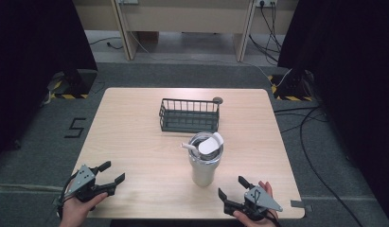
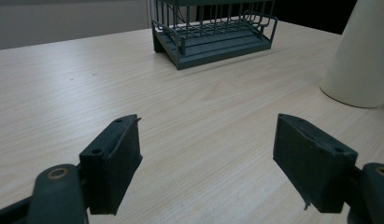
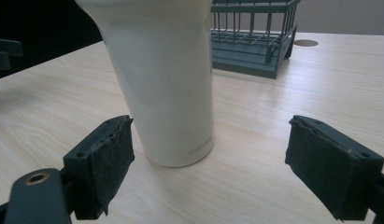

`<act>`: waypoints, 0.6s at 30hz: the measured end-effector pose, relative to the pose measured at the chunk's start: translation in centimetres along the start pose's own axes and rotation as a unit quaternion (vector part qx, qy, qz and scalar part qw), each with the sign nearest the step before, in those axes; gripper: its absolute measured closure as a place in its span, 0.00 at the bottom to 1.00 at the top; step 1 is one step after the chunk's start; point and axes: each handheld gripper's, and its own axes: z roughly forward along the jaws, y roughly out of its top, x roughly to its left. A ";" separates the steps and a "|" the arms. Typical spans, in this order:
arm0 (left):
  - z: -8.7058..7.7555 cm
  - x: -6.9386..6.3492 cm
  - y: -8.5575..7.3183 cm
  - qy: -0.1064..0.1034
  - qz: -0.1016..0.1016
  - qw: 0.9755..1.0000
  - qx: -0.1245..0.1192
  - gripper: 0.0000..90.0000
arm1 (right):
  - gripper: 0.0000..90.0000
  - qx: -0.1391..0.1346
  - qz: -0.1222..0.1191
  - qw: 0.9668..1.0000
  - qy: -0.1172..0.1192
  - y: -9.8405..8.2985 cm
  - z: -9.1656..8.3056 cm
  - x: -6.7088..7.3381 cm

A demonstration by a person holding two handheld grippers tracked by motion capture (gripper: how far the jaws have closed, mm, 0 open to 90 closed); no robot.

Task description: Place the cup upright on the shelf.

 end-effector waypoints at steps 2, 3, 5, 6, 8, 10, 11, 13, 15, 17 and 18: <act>0.0 0.0 0.0 0.001 0.001 1.000 0.000 0.25 | 0.17 0.000 0.000 1.000 0.002 0.1 0.0 0.1; 0.0 0.0 0.0 0.001 0.002 1.000 0.000 0.25 | 0.17 0.000 -0.001 1.000 0.004 0.1 0.1 0.2; 0.0 0.0 0.0 0.001 0.002 1.000 0.000 0.25 | 0.17 -0.002 -0.005 1.000 0.005 0.2 0.1 0.3; 0.0 0.0 0.0 0.002 0.002 1.000 -0.001 0.25 | 0.17 -0.004 -0.011 1.000 0.007 0.3 0.3 0.5; -0.1 0.0 0.0 0.002 0.002 1.000 -0.001 0.24 | 0.17 -0.004 -0.012 1.000 0.009 0.4 0.4 0.6; -0.1 0.0 0.0 0.003 0.002 1.000 -0.001 0.24 | 0.17 -0.004 -0.014 1.000 0.010 0.5 0.5 0.7; 0.0 -0.1 0.0 0.002 0.003 1.000 -0.001 0.24 | 0.17 -0.007 -0.017 1.000 0.012 0.7 0.7 0.8; 0.0 -0.1 0.0 0.001 0.002 1.000 -0.001 0.24 | 0.17 -0.008 -0.019 1.000 0.016 0.9 0.8 0.9; 0.0 -0.1 0.0 0.001 0.002 1.000 -0.001 0.24 | 0.17 -0.009 -0.019 1.000 0.020 1.1 1.0 1.1; 0.0 -0.1 0.0 0.001 0.001 1.000 -0.002 0.24 | 0.17 -0.007 -0.020 0.999 0.024 1.2 1.2 1.2; 0.0 -0.1 0.0 0.001 0.001 1.000 -0.002 0.24 | 0.17 -0.007 -0.020 0.999 0.025 1.3 1.3 1.2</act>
